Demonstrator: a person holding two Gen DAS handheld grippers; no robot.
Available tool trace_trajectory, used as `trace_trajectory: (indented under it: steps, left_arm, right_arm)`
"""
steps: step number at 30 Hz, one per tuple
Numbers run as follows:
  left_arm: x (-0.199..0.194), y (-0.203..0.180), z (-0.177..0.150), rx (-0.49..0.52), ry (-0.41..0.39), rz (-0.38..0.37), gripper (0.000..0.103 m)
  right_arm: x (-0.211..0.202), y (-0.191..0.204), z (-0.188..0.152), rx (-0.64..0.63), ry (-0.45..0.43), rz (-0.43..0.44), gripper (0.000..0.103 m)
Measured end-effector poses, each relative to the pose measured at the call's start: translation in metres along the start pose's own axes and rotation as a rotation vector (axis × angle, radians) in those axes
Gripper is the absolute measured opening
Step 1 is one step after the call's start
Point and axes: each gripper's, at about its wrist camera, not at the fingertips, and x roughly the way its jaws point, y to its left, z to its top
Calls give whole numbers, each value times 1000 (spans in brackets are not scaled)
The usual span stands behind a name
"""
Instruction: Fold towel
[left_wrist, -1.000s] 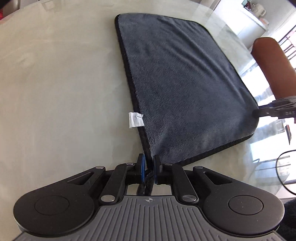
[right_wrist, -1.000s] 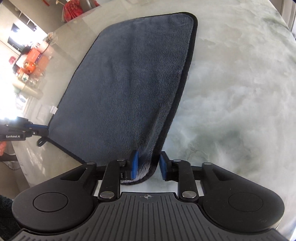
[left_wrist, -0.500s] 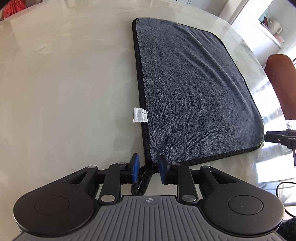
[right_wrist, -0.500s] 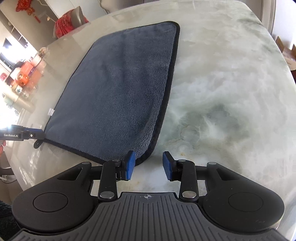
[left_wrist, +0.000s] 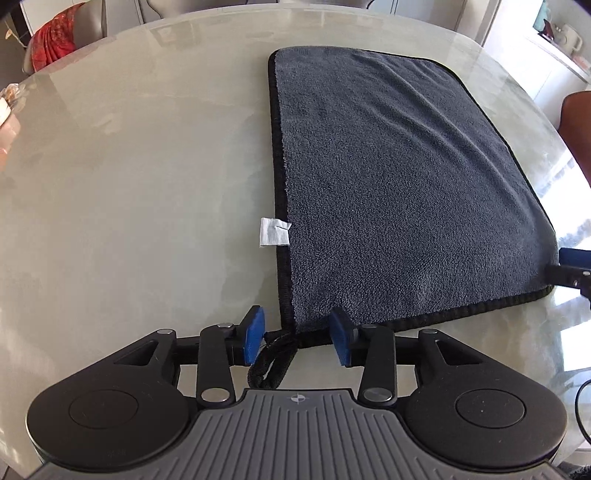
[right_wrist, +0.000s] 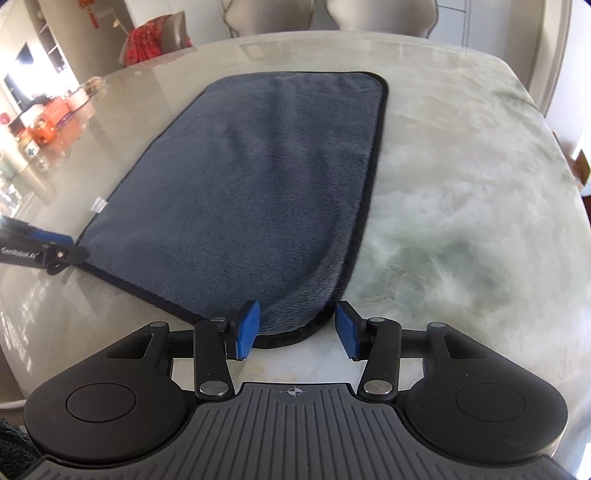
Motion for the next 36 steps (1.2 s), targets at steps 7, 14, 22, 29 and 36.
trace_trajectory:
  steps: [7, 14, 22, 29, 36]
  left_arm:
    - [-4, -6, -2, -20, -14, 14, 13]
    - [-15, 4, -1, -103, -32, -22, 2]
    - [-25, 16, 22, -92, -80, -59, 2]
    - [-28, 24, 43, -67, -106, -71, 0]
    - [-29, 28, 56, -54, -124, -84, 0]
  right_arm:
    - [-4, -3, -5, 55, -25, 56, 13]
    - [-19, -15, -1, 143, -68, 103, 13]
    - [-33, -23, 29, 248, -146, 149, 13]
    - [-34, -34, 55, 292, -192, 152, 13]
    - [-34, -39, 67, 317, -219, 170, 13]
